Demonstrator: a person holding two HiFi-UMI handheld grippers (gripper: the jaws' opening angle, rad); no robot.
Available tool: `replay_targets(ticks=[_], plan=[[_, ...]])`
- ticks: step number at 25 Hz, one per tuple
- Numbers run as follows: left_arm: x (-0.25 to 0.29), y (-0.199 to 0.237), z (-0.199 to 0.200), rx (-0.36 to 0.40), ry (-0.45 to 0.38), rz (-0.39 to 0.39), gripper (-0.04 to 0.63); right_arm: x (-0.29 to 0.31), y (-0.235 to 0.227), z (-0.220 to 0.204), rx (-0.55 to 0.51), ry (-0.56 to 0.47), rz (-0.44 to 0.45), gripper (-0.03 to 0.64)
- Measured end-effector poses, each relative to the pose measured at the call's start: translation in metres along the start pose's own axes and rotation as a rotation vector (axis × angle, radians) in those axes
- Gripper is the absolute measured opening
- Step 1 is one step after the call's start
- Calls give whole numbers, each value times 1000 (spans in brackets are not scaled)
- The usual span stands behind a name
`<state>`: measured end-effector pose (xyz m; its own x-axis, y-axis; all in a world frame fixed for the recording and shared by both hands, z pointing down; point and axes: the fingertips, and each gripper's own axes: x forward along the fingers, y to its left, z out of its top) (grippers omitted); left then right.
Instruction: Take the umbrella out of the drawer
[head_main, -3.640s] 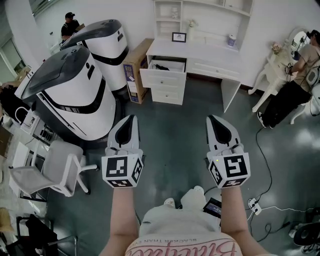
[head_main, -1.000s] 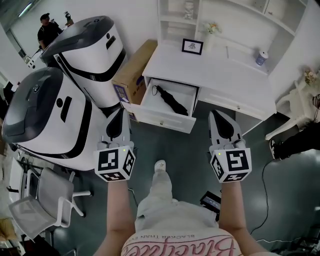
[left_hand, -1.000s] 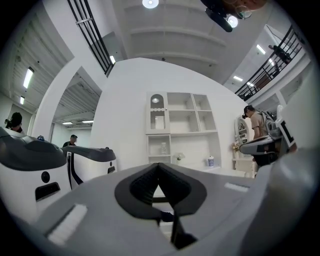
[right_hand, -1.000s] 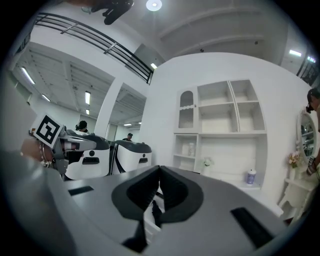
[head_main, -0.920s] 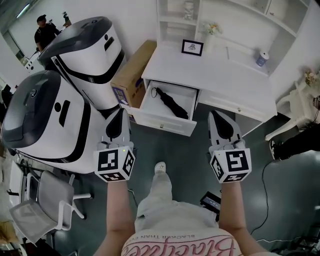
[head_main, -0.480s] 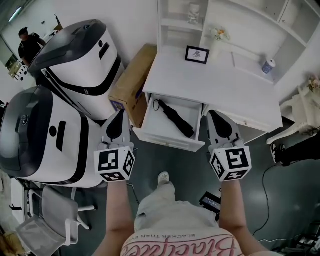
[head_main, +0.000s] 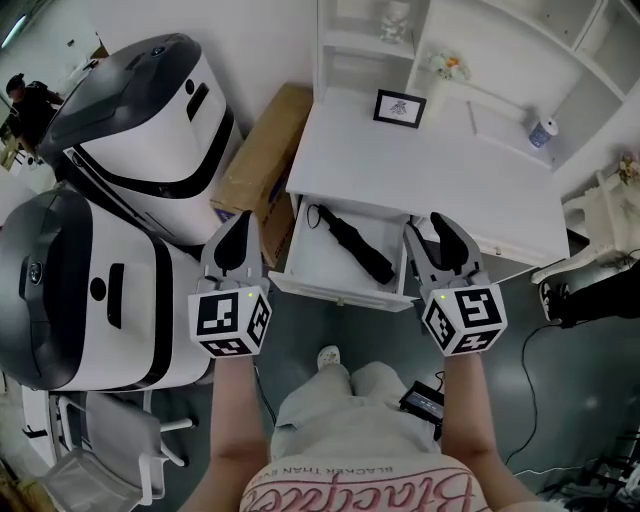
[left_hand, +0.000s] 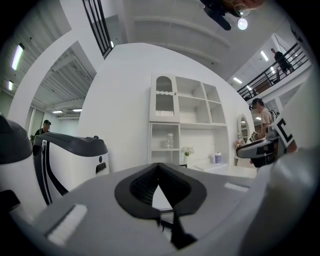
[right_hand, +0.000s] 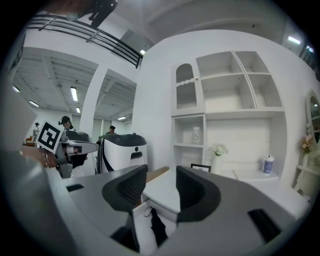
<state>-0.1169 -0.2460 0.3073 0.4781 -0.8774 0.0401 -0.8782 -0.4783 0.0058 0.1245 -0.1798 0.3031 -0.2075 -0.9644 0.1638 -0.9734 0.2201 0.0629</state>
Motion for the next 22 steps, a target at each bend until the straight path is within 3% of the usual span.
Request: replay_targets(ticks=[5, 22], plan=[[14, 0, -10, -1, 17, -8, 9, 15, -5, -12, 14, 27, 11, 222], [82, 7, -58, -11, 113, 14, 9, 98, -21, -98, 41, 241, 137, 230]])
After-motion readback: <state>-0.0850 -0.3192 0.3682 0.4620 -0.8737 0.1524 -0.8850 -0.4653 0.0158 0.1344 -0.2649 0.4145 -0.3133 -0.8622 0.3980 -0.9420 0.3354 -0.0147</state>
